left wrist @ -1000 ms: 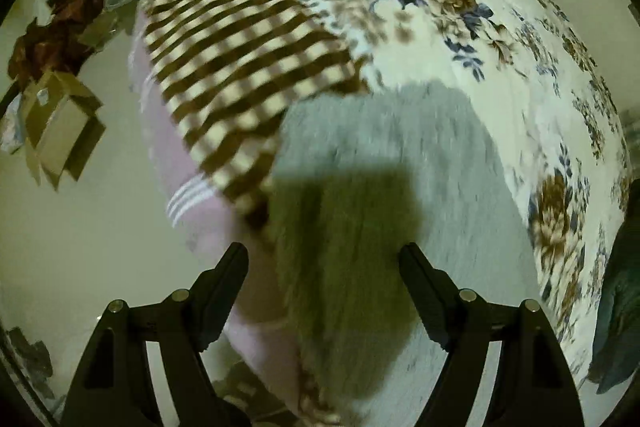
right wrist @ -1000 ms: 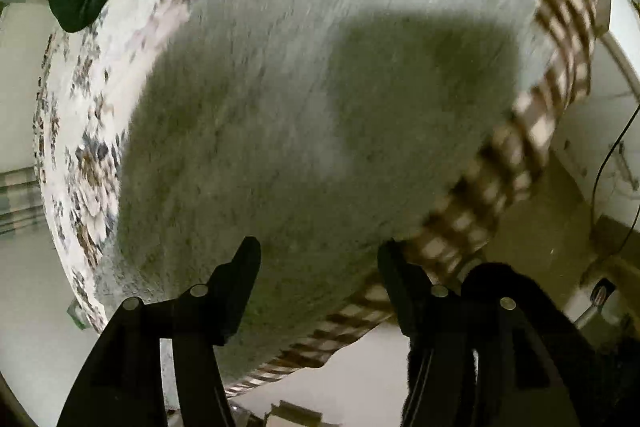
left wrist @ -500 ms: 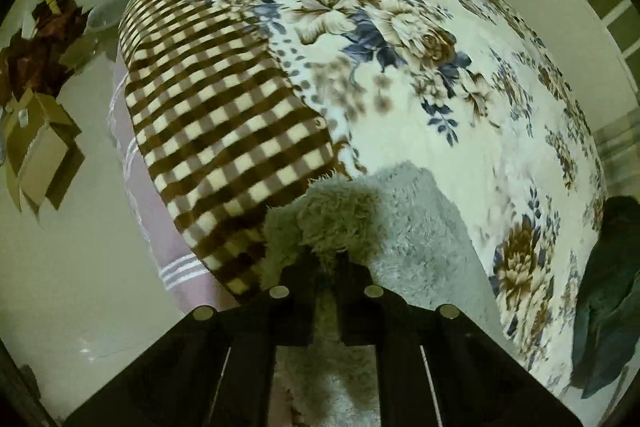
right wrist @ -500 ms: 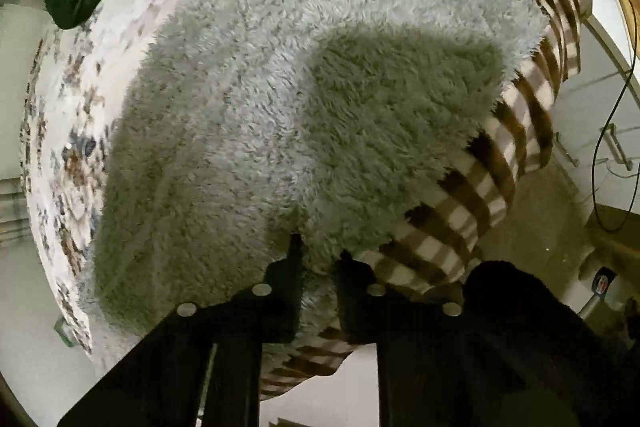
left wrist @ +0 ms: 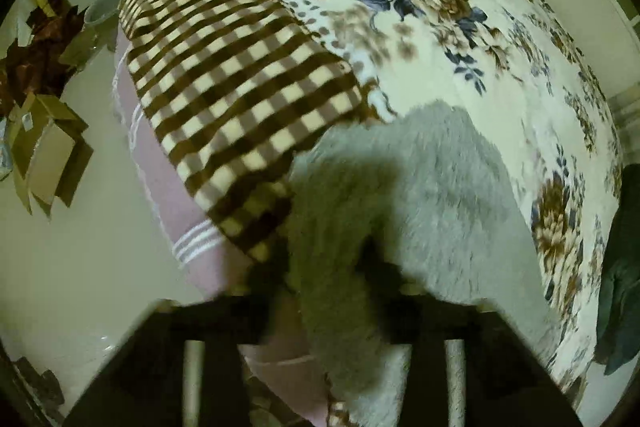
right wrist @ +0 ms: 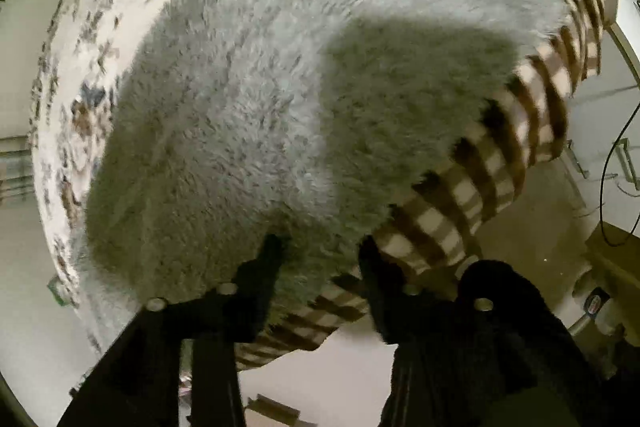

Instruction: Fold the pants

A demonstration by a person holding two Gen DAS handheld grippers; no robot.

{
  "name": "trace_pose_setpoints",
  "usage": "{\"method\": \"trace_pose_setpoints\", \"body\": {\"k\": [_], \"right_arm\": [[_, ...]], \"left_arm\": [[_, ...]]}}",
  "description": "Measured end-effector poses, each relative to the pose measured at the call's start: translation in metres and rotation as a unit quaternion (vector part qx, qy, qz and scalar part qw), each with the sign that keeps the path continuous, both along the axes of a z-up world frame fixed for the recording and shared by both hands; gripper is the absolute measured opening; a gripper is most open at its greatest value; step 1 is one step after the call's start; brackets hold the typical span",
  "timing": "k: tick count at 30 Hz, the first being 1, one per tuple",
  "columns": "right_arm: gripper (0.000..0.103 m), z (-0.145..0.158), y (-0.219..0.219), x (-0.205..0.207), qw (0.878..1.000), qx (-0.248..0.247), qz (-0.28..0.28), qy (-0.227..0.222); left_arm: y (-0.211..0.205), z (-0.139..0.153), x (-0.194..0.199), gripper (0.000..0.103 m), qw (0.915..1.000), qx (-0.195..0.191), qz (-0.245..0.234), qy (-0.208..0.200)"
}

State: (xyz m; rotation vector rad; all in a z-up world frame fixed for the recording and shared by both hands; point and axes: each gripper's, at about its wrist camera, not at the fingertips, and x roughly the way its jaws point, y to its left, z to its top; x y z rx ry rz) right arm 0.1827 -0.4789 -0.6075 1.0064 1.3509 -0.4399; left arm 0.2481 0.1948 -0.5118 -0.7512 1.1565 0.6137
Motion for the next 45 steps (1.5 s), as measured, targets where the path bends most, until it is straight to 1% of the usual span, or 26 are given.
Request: {"method": "trace_pose_setpoints", "body": {"k": [1,2,5,7,12,13,14,15,18,20,21,23,25,26,27,28,29,31,33,35,37,40,42,43,44,45], "right_arm": [[0.045,0.006,-0.008,-0.005,1.0,0.0,-0.014,-0.008],[0.045,0.011,-0.017,-0.011,0.999,-0.003,-0.028,-0.015],[0.046,0.027,-0.05,-0.026,0.997,-0.02,-0.068,-0.04],[0.046,0.028,-0.073,-0.032,0.995,-0.028,-0.086,-0.041],[0.046,-0.003,-0.111,-0.031,0.989,-0.007,-0.139,-0.038],[0.043,-0.008,-0.116,-0.031,0.989,-0.006,-0.145,-0.041],[0.022,-0.011,-0.118,-0.029,0.987,-0.004,-0.153,-0.047],[0.007,-0.011,-0.117,-0.025,0.987,-0.004,-0.153,-0.045],[0.004,-0.002,-0.113,-0.029,0.986,0.001,-0.154,-0.058],[0.005,-0.002,-0.113,-0.037,0.989,-0.002,-0.143,-0.044],[0.005,-0.011,-0.115,-0.036,0.992,0.009,-0.124,-0.02],[0.01,-0.017,-0.115,-0.036,0.995,0.016,-0.093,0.03],[0.014,-0.006,-0.117,-0.035,0.996,0.014,-0.075,0.047],[0.024,0.007,-0.115,-0.029,0.997,0.008,-0.061,0.046],[0.029,0.022,-0.11,-0.019,0.998,0.012,-0.048,0.032],[0.04,0.031,-0.107,-0.012,0.999,0.019,-0.042,0.02],[0.056,0.041,-0.1,0.001,0.999,0.03,-0.03,0.005],[0.071,0.053,-0.081,0.037,0.998,0.055,0.003,-0.02],[0.071,0.051,-0.06,0.082,0.997,0.071,0.031,-0.023],[0.071,0.032,-0.047,0.128,0.995,0.097,0.029,-0.013],[0.071,0.008,-0.037,0.163,0.993,0.116,0.02,0.019],[0.071,-0.026,-0.022,0.191,0.988,0.144,0.006,0.057],[0.071,-0.044,-0.012,0.203,0.987,0.139,-0.002,0.079],[0.067,-0.046,-0.012,0.204,0.988,0.133,-0.01,0.082],[0.056,-0.049,-0.014,0.203,0.988,0.126,-0.019,0.086],[0.027,-0.049,-0.017,0.202,0.989,0.114,-0.025,0.094]], "left_arm": [[-0.002,0.002,-0.003,0.067,1.0,0.003,0.001,0.0],[-0.005,0.005,-0.007,0.074,1.0,0.008,0.003,0.002],[-0.016,0.018,-0.017,0.082,0.9997,0.023,0.0,0.002],[-0.025,0.027,-0.02,0.084,0.999,0.044,-0.005,0.007],[-0.06,0.036,-0.024,0.084,0.9962,0.078,-0.029,0.025],[-0.068,0.035,-0.023,0.084,0.9962,0.075,-0.033,0.029],[-0.077,0.034,-0.022,0.084,0.9963,0.071,-0.037,0.03],[-0.083,0.035,-0.021,0.084,0.9962,0.071,-0.041,0.031],[-0.112,0.04,-0.013,0.084,0.995,0.073,-0.061,0.029],[-0.133,0.044,-0.006,0.084,0.9941,0.073,-0.076,0.025],[-0.145,0.045,-0.001,0.084,0.9936,0.068,-0.087,0.024],[-0.169,0.048,0.011,0.084,0.9917,0.059,-0.11,0.03],[-0.197,0.049,0.025,0.084,0.9882,0.046,-0.14,0.042],[-0.211,0.05,0.033,0.084,0.9862,0.039,-0.156,0.042],[-0.229,0.051,0.043,0.084,0.9836,0.03,-0.173,0.042],[-0.244,0.05,0.052,0.084,0.981,0.023,-0.188,0.044],[-0.262,0.048,0.067,0.084,0.9771,0.011,-0.207,0.047],[-0.287,0.041,0.089,0.084,0.9711,-0.005,-0.231,0.058],[-0.309,0.023,0.116,0.084,0.9641,-0.019,-0.25,0.087],[-0.323,-0.002,0.145,0.084,0.9567,-0.023,-0.263,0.123],[-0.33,-0.026,0.164,0.084,0.9519,-0.024,-0.265,0.153],[-0.328,-0.05,0.18,0.084,0.9528,-0.032,-0.246,0.175],[-0.322,-0.056,0.186,0.068,0.9576,-0.026,-0.231,0.17],[-0.32,-0.057,0.187,0.046,0.959,-0.02,-0.226,0.17],[-0.316,-0.056,0.187,0.022,0.9604,-0.011,-0.219,0.172],[-0.312,-0.054,0.186,0.019,0.9625,-0.009,-0.214,0.167]]}}
